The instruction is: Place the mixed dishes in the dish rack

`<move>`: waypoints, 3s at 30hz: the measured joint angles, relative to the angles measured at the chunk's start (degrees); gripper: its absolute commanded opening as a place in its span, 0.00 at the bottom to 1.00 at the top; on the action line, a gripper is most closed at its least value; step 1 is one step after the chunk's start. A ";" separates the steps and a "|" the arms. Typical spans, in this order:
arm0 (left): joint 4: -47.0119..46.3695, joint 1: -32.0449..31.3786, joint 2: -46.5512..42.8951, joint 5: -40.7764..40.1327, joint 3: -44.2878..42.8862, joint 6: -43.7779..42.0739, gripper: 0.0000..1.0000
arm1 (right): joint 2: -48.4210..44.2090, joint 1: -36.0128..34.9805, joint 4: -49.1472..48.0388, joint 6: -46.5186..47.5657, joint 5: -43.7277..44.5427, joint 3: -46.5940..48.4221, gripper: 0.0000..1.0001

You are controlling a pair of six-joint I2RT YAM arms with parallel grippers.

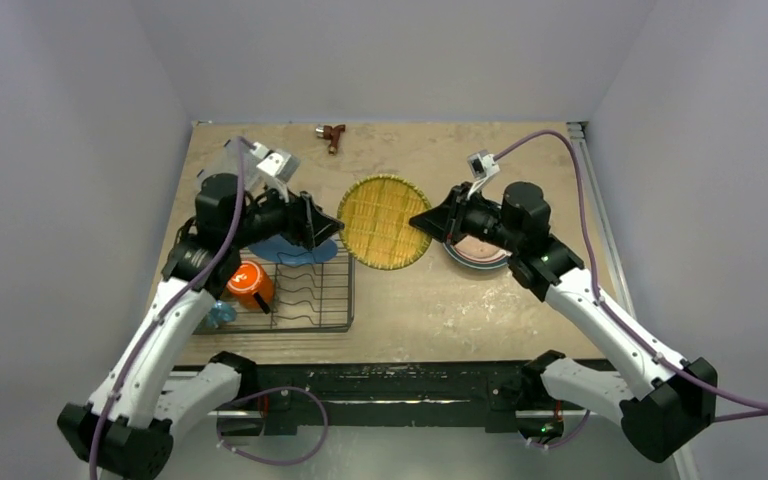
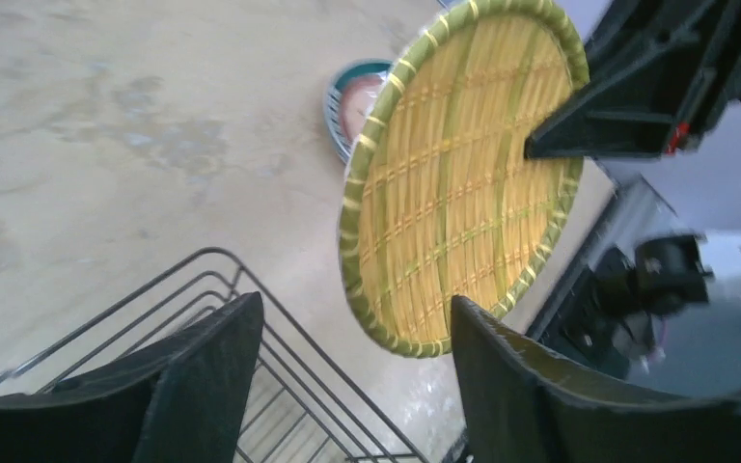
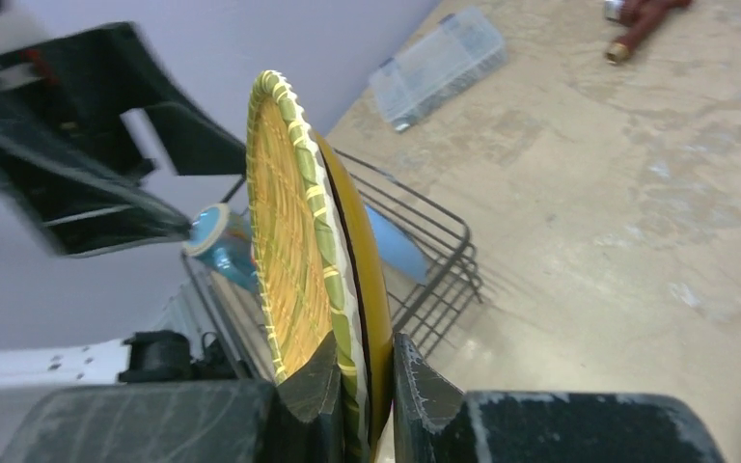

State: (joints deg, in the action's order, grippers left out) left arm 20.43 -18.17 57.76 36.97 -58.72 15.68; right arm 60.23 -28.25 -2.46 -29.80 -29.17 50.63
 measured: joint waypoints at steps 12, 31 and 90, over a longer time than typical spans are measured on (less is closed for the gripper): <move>-0.92 0.17 -25.62 -45.33 6.88 -2.01 0.89 | -0.24 -19.23 6.34 18.34 24.98 5.29 0.00; -7.10 1.66 -39.39 -65.07 14.10 -7.37 0.87 | 33.90 -42.99 9.86 57.46 42.38 30.32 0.00; -7.08 4.81 -36.81 -59.67 14.10 -5.75 0.86 | 45.59 -40.24 10.71 68.24 42.75 40.19 0.00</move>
State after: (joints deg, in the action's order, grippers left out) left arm 13.34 -13.37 20.95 -22.70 -44.62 9.93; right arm 105.82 -68.49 8.25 38.44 13.58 90.83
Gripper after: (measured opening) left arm 0.867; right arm 0.141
